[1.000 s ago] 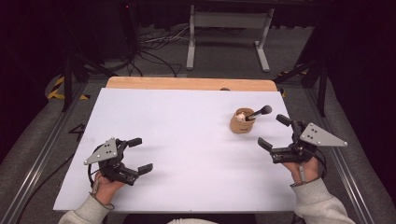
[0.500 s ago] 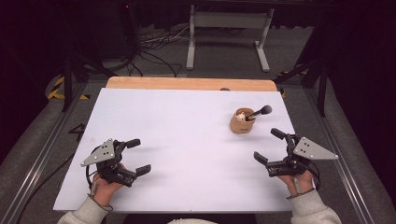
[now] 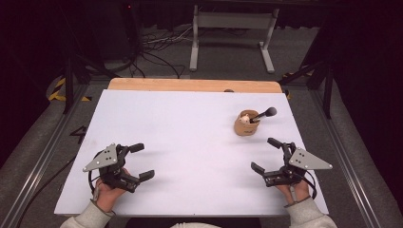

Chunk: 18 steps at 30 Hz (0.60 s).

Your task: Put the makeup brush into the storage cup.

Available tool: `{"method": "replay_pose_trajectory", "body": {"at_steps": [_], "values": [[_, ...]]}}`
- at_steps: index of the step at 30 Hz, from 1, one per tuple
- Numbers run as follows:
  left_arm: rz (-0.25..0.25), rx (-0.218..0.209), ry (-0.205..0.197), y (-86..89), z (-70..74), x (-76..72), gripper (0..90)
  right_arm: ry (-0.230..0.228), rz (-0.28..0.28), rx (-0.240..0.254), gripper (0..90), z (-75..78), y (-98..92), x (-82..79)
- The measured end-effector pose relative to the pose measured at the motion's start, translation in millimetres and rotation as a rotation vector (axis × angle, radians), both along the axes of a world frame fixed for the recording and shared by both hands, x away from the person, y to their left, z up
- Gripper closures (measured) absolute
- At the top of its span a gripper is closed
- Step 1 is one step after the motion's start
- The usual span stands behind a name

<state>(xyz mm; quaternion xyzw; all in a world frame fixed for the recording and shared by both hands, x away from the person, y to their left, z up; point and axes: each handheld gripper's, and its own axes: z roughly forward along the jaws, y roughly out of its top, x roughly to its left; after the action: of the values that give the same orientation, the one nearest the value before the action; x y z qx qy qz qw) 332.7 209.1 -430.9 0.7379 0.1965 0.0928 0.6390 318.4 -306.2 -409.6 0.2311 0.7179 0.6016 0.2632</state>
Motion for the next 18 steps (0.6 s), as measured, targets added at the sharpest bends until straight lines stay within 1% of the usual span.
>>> {"method": "replay_pose_trajectory", "body": {"at_steps": [4,5,6,10,11,12,13,14,16,18], "values": [[0.007,-0.002,0.007,-0.1,-1.3,0.3,0.0,0.001,0.003,0.003,0.0,-3.7,1.6,-0.6],[0.011,-0.004,0.001,0.0,-2.0,1.0,0.0,-0.002,0.002,-0.003,0.0,-5.9,2.4,-0.6],[0.012,-0.008,0.011,-0.1,-2.8,0.8,0.0,-0.018,-0.002,-0.013,0.0,-10.3,3.3,-1.2],[0.022,-0.008,0.012,0.2,-4.6,1.6,0.0,-0.003,0.003,-0.032,0.0,-19.9,5.3,0.7],[0.026,-0.005,0.010,0.9,-5.0,2.0,0.0,-0.003,0.003,-0.032,0.0,-19.9,5.3,0.7],[0.030,-0.009,0.006,0.9,-5.5,2.2,0.0,0.014,0.007,-0.036,0.0,-25.2,6.6,2.6],[0.032,-0.009,0.006,1.1,-6.9,3.0,0.0,0.024,0.007,-0.037,0.0,-26.8,7.2,3.8],[0.032,-0.009,0.006,1.1,-6.9,3.0,0.0,0.024,0.007,-0.037,0.0,-26.8,7.2,3.8],[0.047,-0.008,-0.003,1.2,-11.1,5.0,0.0,0.029,0.004,-0.026,0.0,-28.3,7.8,5.0],[0.056,-0.013,0.002,0.9,-13.4,5.5,0.0,0.032,-0.003,-0.025,0.0,-30.5,8.4,5.9]]}}
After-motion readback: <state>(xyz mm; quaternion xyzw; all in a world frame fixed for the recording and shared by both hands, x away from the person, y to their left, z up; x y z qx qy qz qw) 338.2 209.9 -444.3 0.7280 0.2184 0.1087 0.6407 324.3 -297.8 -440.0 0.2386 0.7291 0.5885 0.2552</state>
